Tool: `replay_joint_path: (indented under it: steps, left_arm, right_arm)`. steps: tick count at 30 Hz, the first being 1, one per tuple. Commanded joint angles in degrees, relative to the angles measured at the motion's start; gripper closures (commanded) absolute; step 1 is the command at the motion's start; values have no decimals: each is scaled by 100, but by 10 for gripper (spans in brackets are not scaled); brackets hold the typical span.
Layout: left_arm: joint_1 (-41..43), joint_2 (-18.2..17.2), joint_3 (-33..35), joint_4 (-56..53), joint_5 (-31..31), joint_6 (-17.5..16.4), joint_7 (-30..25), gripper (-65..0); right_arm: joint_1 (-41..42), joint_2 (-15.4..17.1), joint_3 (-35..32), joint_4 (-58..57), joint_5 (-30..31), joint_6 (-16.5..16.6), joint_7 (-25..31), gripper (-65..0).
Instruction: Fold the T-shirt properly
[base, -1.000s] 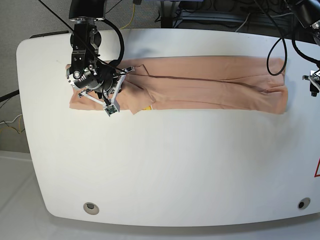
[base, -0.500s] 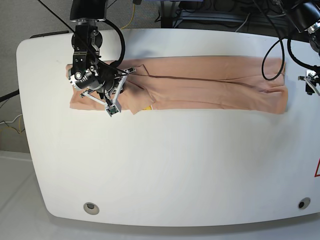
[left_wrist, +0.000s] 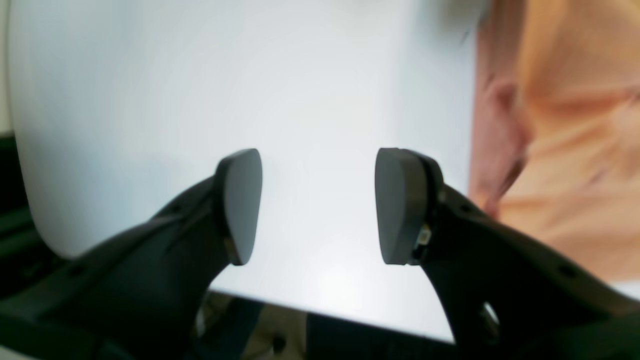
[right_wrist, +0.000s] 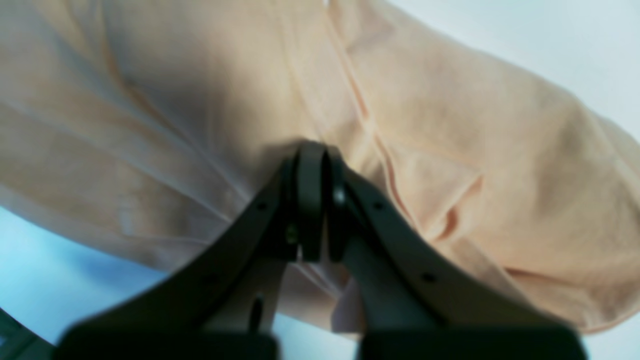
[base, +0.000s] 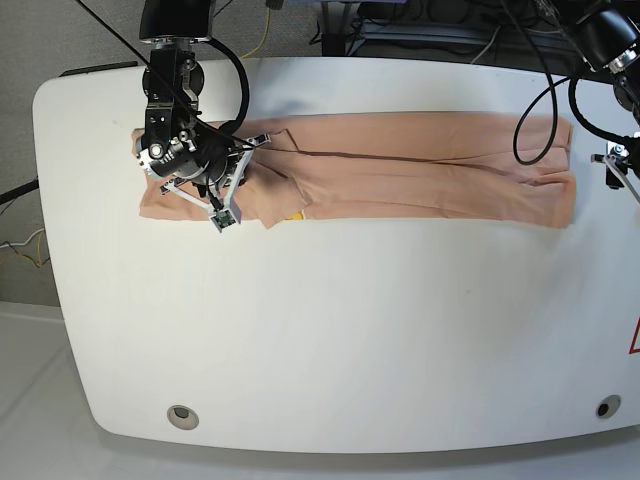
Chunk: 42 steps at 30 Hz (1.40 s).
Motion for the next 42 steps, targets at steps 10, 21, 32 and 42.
replay_joint_path:
  steps: [10, 21, 32, 42]
  left_arm:
    - [-416, 137, -55, 582, 28, 10, -660, -339]
    - [226, 682, -55, 1030, 28, 10, -2611, -339]
    - [639, 1367, -512, 1030, 28, 10, -3912, -337]
    - [604, 1763, -1110, 1030, 19, 10, -3877, -339]
  right_arm:
    - [65, 30, 4, 81, 40, 5, 85, 0]
    - [65, 30, 4, 81, 58, 5, 85, 0]
    - [65, 30, 4, 81, 58, 5, 76, 0]
    - [65, 30, 4, 81, 67, 5, 76, 0]
